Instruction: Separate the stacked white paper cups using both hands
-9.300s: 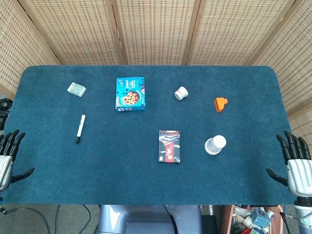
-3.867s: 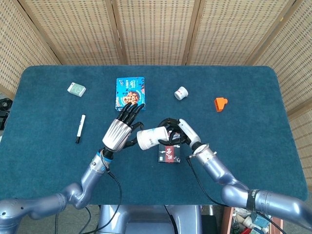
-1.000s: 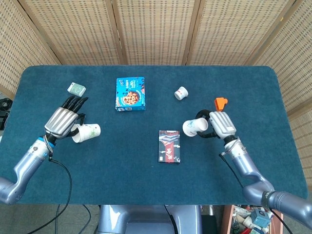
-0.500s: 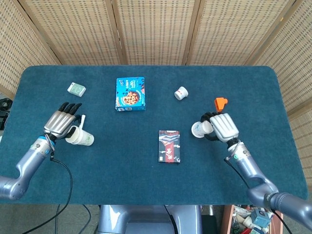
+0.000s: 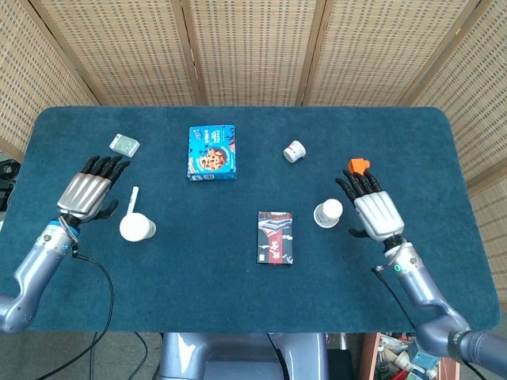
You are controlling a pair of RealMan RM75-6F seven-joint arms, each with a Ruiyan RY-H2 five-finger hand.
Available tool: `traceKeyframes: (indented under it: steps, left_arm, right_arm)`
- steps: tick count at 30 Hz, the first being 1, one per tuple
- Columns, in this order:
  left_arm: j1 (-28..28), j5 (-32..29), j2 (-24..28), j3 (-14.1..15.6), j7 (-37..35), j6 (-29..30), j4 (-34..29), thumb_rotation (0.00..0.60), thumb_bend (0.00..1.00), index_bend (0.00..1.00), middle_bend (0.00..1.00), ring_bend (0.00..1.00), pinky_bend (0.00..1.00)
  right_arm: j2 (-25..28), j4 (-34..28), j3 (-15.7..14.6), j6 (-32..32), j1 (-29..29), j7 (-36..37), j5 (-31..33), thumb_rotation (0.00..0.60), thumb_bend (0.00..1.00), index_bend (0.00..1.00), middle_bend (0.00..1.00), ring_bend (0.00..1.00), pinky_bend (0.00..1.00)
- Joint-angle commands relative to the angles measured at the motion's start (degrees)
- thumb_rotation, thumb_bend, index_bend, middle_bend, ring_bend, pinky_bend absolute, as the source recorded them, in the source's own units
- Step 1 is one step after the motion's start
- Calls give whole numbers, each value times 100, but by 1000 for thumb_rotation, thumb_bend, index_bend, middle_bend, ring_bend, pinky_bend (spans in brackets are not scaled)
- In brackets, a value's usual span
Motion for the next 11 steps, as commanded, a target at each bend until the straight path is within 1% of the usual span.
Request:
traceKeyframes:
  steps: [1,3,5,8,9,11]
  left_arm:
    - [629,316,306,72,-217,956,-392,600,321,0,0,0,0]
    - [832,333,322,120,-203,1253,-469,600,227,0,0,0,0]
    - [1140,371,328,193,-354,1625,-602,600,204,0,0,0,0]
    - [1594,504,310,344,-639,2115,-657,600,198,0,0,0,0]
    - [1797,579,272,426,-670,2373,-667,600,197,0,0,0,0]
    - [2100,672,146,551,-462,2809,-649,600,196,0,0,0,0]
  right_arm:
    - [356,-137,-224,658,-416,147,-486,600,18,56,0,0,3]
    - [423,-119,-285,866,-539,191,-614,600,3,55,0,0,0]
    - [516,-94,-373,1189,-737,268,-792,600,0,55,0,0,0]
    - [633,-76,-510,1728,-1077,442,-1043,600,0,56,0,0,0]
    - [724,-133,-617,1887,-1226,556,-1142,600,0,52,0,0,0]
    - [905,-268,-788,2050,-1421,698,-1297,600,0,36,0,0,0]
